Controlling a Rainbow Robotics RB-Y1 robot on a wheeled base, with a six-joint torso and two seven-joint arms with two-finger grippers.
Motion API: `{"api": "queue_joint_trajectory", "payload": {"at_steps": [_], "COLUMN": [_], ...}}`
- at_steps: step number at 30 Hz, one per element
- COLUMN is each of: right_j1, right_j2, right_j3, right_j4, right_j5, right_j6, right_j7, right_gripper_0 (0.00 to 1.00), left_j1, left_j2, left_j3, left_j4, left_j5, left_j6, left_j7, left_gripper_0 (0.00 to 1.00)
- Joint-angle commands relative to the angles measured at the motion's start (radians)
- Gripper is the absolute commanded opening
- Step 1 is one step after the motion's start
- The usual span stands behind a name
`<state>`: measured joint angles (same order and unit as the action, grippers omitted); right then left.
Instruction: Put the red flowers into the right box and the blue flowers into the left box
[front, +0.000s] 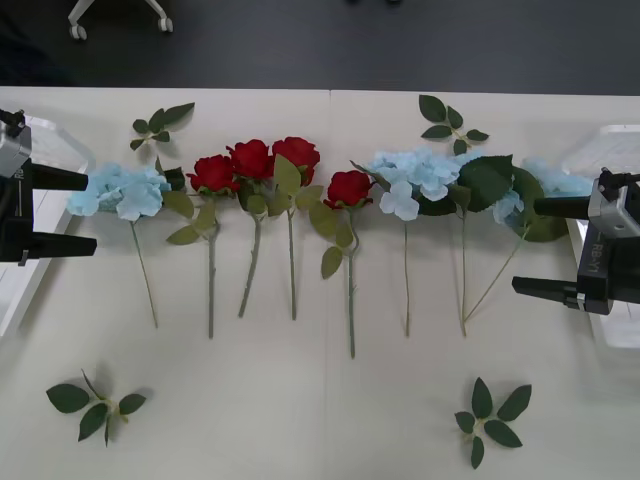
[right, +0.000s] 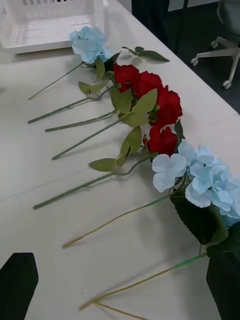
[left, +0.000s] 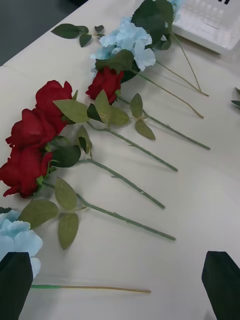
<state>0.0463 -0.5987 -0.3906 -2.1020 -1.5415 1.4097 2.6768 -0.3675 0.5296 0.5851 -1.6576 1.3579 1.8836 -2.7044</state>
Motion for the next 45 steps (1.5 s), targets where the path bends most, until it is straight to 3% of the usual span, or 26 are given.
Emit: {"api": "queue_joint_trajectory", "payload": {"at_steps": [1,9,14,25,29,34,40,45], "right_j1": [0.055,0.060,0.061,0.064,0.064,0.047,0.043,0.018], "right_j2": [0.016,-0.030,-0.108,-0.398,-0.423,-0.455,-0.466,-0.466], "right_j3": [0.018,0.027,0.039,0.161,0.177,0.217,0.271,0.366], "right_j4": [0.045,0.076,0.076,0.076,0.074,0.076,0.074,0.074], "right_j5": [-0.011,-0.032,-0.046,-0.048,-0.017,0.092,0.153,0.278], "right_j6": [0.002,-0.032,-0.075,-0.305,-0.337,-0.339,-0.431,-0.463], "right_j7": [0.029,0.029,-0.097,-0.733,-1.031,-1.187,-1.420,-1.628], "right_gripper_0": [1.00,1.00,1.00,1.00,1.00,1.00,1.00,1.00], "left_j1": [0.058,0.085,0.087,0.098,0.114,0.131,0.131,0.127], "left_j2": [-0.019,-0.020,-0.020,-0.020,-0.020,-0.020,-0.020,-0.065], "left_j3": [0.007,-0.027,-0.053,-0.074,-0.096,-0.137,-0.186,-0.231], "left_j4": [0.012,0.010,0.006,-0.057,-0.085,-0.096,-0.096,-0.096], "left_j5": [-0.011,-0.066,-0.145,-0.344,-0.399,-0.457,-0.528,-0.620], "left_j6": [0.012,-0.093,-0.146,-0.207,-0.251,-0.325,-0.342,-0.376], "left_j7": [-0.001,-0.001,0.153,0.518,0.646,0.813,0.969,1.094], "left_gripper_0": [1.00,1.00,1.00,1.00,1.00,1.00,1.00,1.00]}}
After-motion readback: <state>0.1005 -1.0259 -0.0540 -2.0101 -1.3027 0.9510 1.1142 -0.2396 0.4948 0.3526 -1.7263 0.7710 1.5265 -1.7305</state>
